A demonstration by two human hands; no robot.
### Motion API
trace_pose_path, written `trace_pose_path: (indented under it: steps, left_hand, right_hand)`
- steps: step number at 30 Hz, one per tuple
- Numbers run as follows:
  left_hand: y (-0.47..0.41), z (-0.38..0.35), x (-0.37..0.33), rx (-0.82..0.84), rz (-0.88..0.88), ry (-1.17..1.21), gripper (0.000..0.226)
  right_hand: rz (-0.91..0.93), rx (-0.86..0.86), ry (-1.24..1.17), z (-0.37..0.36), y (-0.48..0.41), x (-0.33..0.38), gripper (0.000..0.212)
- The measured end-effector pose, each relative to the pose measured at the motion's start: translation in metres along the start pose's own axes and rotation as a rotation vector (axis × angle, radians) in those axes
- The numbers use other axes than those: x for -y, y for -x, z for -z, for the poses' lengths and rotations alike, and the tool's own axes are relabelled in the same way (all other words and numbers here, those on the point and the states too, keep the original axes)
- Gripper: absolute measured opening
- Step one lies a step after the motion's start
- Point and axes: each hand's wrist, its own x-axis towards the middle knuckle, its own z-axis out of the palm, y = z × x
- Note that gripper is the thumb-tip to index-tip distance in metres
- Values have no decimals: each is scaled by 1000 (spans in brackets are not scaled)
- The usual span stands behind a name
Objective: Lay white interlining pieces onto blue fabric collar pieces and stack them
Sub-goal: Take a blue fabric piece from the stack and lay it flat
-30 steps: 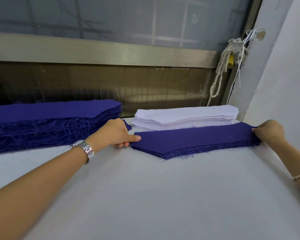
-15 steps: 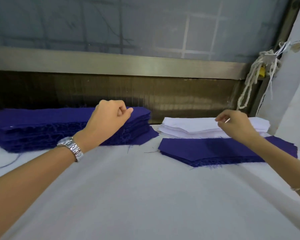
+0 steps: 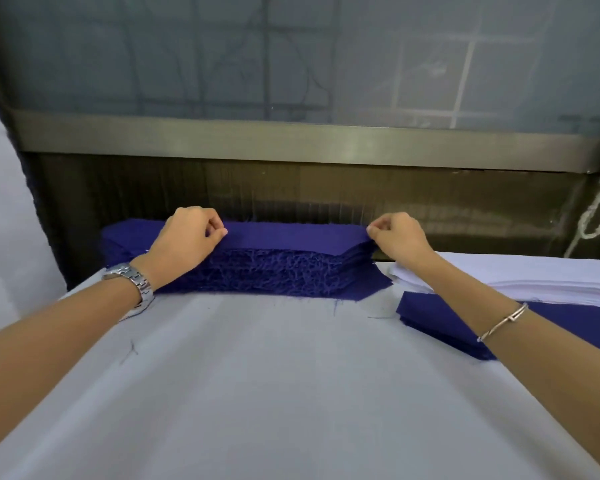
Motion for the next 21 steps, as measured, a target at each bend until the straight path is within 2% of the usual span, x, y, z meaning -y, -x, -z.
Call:
trace_pose_path:
  steps: [3,8,12,18,21]
  left_hand:
    - [3,3,10,2,-6,11,7]
    - [4,7,12,26,-32,-14,9]
    - [2,11,9,52,-50,-55,13]
    - [-4,14,4,110,-2,-87,17]
    - [-7,16,2,139,12,-105,17]
  right_hand:
    - [-53,54,-15,-10,-9,8,29]
    - [-116,49,-130,-17,-20,7,19]
    - [-181,34,-255,-17,-25,4,20]
    - [-134,-34,-242,-16,-26,1,20]
    - [-93,-33,-212,-14,-25,-2,14]
